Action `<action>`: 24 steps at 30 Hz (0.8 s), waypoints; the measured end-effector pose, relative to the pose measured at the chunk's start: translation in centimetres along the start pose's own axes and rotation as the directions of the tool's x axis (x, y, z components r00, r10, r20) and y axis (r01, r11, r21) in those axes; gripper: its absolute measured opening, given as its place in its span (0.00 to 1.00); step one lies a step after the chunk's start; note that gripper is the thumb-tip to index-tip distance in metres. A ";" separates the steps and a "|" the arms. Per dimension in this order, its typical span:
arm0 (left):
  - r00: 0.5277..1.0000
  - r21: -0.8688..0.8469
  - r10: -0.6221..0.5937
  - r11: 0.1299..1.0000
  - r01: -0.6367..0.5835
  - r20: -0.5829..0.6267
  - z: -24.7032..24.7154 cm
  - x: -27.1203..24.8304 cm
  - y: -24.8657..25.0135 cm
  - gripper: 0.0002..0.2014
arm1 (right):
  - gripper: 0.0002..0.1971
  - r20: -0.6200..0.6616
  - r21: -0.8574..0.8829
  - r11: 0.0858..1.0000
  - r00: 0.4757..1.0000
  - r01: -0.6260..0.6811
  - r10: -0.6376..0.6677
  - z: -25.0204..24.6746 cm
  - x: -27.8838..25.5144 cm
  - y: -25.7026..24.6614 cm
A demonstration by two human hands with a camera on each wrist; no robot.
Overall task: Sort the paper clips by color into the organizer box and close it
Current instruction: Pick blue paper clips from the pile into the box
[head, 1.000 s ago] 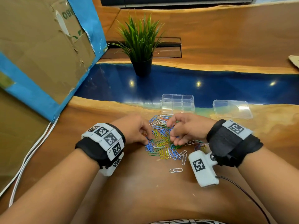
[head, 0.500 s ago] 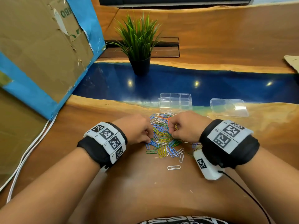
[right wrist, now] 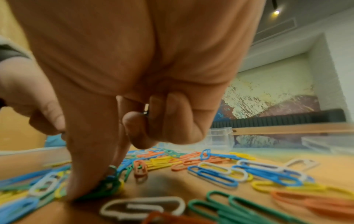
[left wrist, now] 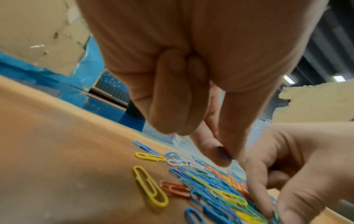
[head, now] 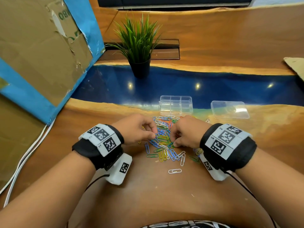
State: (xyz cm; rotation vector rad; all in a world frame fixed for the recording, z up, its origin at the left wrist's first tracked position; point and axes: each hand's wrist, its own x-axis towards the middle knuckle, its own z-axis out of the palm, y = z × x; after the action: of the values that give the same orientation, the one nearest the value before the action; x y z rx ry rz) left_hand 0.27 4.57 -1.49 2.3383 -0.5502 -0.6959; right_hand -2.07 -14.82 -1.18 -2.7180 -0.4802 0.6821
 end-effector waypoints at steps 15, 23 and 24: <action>0.970 -0.502 -0.225 0.832 0.238 0.086 1.1 1.2 1.6 0.11 | 0.06 -0.035 0.348 0.925 0.984 -0.150 0.173 -0.7 -0.6 2.2; 0.956 -0.657 -0.259 0.698 0.285 0.140 1.9 1.3 1.5 0.11 | 0.06 -0.059 -0.042 0.997 0.996 0.058 -0.061 0.5 -0.2 0.2; 0.954 -0.687 -0.267 0.669 0.285 0.137 1.9 1.3 1.6 0.11 | 0.05 -0.053 -0.069 0.996 0.997 0.060 -0.064 0.6 -0.1 0.1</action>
State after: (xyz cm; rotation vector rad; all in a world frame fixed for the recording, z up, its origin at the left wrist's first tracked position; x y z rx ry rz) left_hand -0.15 1.89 -2.15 1.6822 0.0920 -0.8850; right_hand -2.42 -14.82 -1.66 -2.7639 -0.5815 0.5830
